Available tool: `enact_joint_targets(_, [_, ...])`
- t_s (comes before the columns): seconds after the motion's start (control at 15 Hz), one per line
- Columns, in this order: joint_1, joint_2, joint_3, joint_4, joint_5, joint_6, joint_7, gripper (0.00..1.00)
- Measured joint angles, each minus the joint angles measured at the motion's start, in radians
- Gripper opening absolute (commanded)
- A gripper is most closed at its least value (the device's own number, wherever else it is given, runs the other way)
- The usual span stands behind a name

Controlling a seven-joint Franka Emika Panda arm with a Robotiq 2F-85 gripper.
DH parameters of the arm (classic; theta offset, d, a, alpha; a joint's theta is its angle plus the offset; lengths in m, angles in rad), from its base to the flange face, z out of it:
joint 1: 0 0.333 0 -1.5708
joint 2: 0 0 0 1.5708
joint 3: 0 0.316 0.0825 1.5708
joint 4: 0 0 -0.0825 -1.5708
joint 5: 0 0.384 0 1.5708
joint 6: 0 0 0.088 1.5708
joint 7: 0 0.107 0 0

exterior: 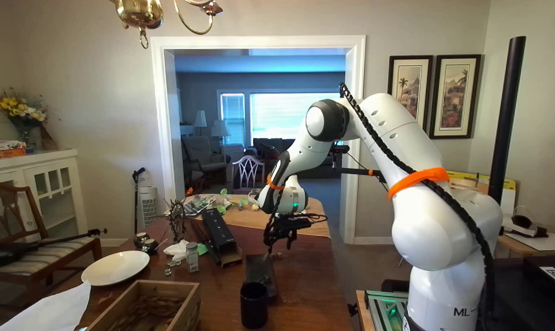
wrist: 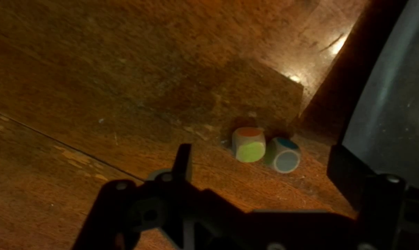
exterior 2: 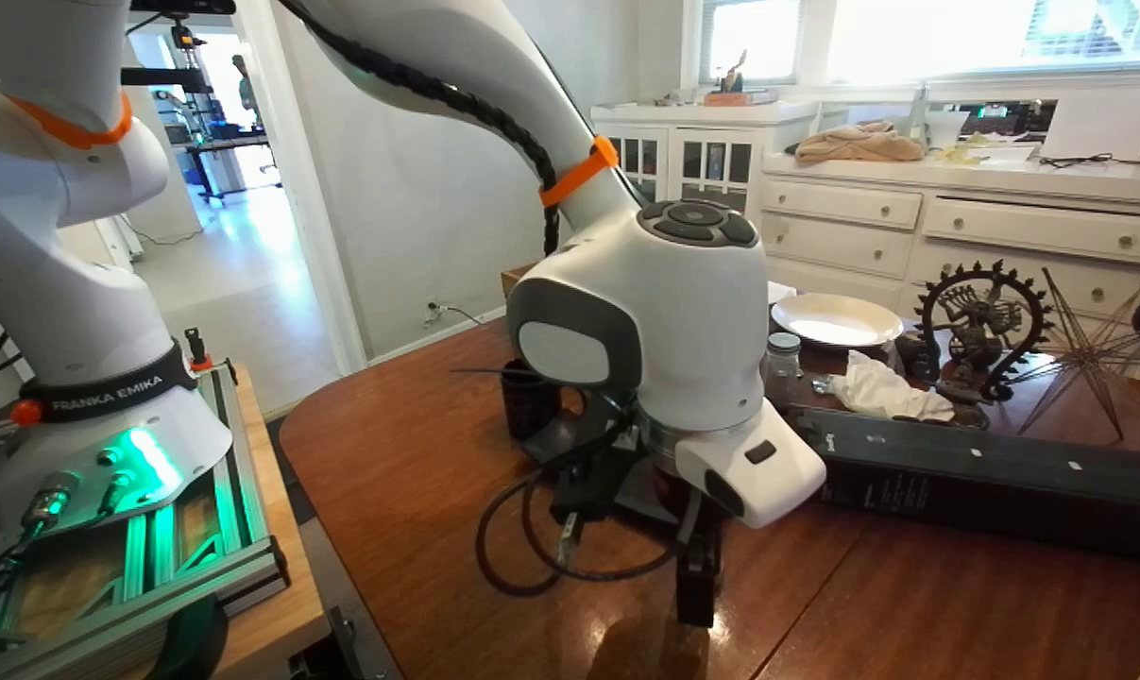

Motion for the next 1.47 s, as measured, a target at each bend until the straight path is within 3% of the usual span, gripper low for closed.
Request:
enact_joint_targets(0.2, [0.0, 0.001, -0.002, 0.0, 0.0, 0.0, 0.0, 0.61])
enact_joint_targets(0.73, [0.0, 0.001, -0.004, 0.001, 0.0, 0.0, 0.0, 0.0])
enact_joint_targets(1.2, [0.0, 0.001, -0.005, 0.005, 0.0, 0.0, 0.0, 0.0])
enact_joint_targets(1.27, [0.0, 0.001, -0.004, 0.005, 0.0, 0.0, 0.0, 0.1])
enact_joint_targets(1.33, [0.0, 0.001, -0.004, 0.005, 0.0, 0.0, 0.0, 0.27])
enact_joint_targets(1.47, [0.0, 0.001, -0.003, 0.005, 0.0, 0.0, 0.0, 0.4])
